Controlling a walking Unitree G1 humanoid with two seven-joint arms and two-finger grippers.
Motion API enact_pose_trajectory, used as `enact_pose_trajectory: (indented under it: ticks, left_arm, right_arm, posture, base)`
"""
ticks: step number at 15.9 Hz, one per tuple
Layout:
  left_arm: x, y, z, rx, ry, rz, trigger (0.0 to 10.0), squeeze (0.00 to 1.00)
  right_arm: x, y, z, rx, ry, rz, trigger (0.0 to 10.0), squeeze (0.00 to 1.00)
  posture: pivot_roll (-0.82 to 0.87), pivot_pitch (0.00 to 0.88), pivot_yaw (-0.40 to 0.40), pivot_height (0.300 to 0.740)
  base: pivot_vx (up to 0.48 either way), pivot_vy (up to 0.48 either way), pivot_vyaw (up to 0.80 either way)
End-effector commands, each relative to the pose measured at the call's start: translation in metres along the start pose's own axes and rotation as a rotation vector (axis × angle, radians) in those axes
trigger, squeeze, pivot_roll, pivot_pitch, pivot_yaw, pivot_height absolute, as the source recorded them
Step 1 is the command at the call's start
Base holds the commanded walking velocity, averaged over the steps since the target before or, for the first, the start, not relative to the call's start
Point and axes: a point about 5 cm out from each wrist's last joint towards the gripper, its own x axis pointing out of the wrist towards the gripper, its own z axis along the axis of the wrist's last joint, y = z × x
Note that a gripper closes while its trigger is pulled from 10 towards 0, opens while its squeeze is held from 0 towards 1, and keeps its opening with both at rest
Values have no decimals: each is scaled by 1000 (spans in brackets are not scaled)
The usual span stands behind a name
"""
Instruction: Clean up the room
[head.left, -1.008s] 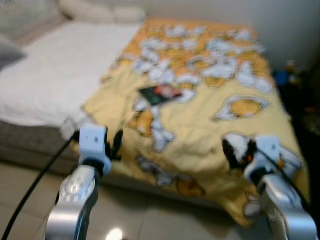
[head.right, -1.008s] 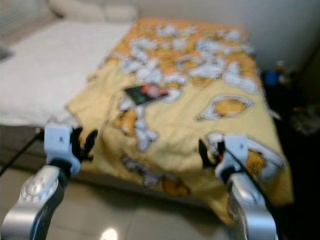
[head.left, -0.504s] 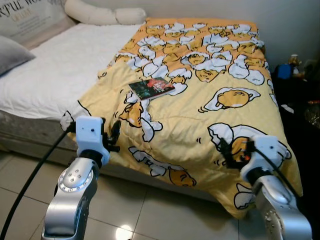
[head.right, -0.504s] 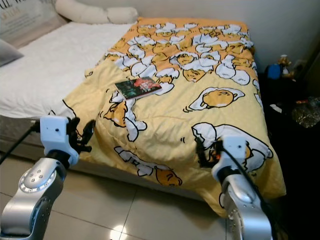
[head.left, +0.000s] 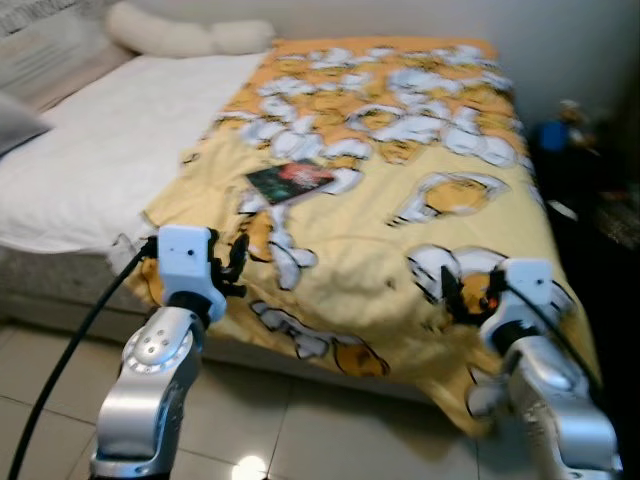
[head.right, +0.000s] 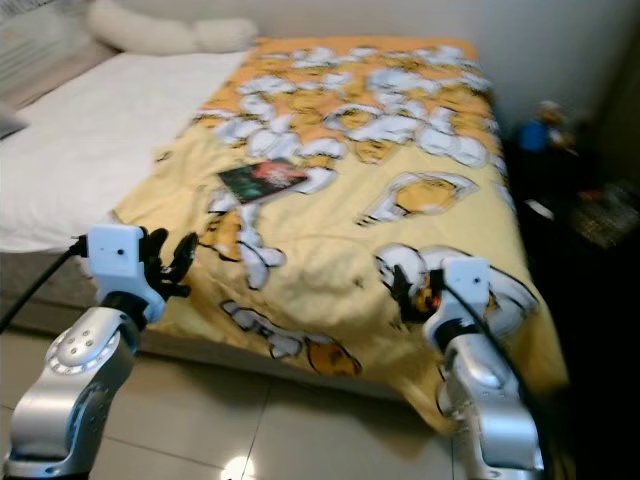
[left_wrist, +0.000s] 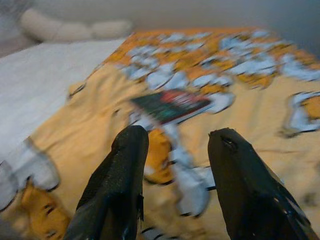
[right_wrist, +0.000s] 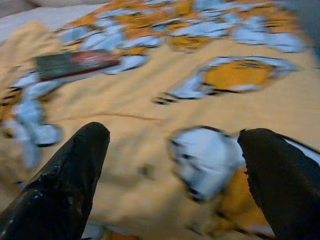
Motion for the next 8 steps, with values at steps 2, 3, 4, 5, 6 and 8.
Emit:
enact_pose_trajectory:
  ticks: [2, 3, 4, 5, 6, 8]
  left_arm:
    - [-1, 0, 0, 5, 4, -8, 10000, 255]
    - [-1, 0, 1, 5, 2, -7, 10000, 255]
    - [-2, -1, 2, 8, 0, -5, 10000, 251]
    - [-3, -1, 1, 11, 2, -4, 10000, 251]
    - [-7, 0, -1, 16, 11, -1, 10000, 251]
    - [-9, 0, -3, 20, 20, -1, 10000, 251]
  right_arm:
    - [2, 6, 8, -9, -24, 35, 10000, 0]
    - [3, 6, 7, -8, -22, 39, 10000, 0]
    - [4, 3, 5, 1, -14, 20, 10000, 0]
    - [5, 1, 4, 10, -15, 13, 10000, 0]
    - [6, 1, 4, 17, -15, 15, 10000, 0]
    - [6, 2, 4, 18, -14, 30, 10000, 0]
  posture:
    - [-18, 0, 64, 740]
    - [-4, 0, 57, 740]
    - [2, 0, 53, 740]
    - [2, 0, 53, 740]
    - [0, 0, 53, 740]
    - [1, 0, 53, 740]
  base:
    - [392, 0, 697]
    - [390, 0, 800]
    - [390, 0, 0]
    - [394, 0, 0]
    - [394, 0, 0]
    - [390, 0, 0]
